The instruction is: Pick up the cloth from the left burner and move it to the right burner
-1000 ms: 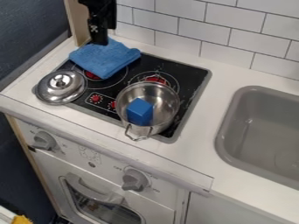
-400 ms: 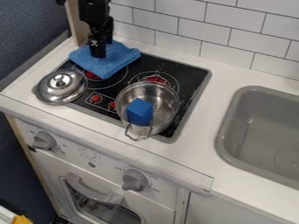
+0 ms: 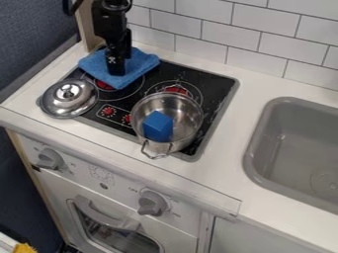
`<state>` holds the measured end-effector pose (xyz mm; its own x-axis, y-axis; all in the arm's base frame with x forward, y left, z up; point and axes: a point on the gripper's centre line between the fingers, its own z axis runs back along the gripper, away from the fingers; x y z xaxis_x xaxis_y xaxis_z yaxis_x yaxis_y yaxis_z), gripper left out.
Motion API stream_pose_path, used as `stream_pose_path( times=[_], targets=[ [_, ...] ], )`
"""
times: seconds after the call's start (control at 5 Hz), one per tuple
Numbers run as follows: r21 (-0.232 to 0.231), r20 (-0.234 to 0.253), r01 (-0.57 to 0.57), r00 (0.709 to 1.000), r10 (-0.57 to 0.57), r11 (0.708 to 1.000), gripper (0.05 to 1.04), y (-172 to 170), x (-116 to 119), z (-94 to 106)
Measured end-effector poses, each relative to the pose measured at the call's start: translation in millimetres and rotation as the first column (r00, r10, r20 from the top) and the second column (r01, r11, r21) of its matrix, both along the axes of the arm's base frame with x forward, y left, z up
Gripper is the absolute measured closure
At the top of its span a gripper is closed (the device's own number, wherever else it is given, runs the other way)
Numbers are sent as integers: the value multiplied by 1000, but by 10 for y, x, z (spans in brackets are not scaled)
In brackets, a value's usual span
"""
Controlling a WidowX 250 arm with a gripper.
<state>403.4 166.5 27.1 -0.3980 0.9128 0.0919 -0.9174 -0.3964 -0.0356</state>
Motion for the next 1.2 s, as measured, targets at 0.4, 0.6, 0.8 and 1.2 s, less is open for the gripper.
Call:
stream_pose_path(
  times=[0.4, 0.6, 0.8, 1.2],
  targets=[
    [-7, 17, 28, 999, -28, 1000, 84, -220, -7, -56],
    [-25, 13, 63, 998, -63, 998, 84, -411, -38, -40],
    [-40, 4, 123, 992, -123, 992, 84, -750, -10, -31],
    [-74, 11, 233, 973, -232, 970, 85, -1417, 54, -37]
  ],
)
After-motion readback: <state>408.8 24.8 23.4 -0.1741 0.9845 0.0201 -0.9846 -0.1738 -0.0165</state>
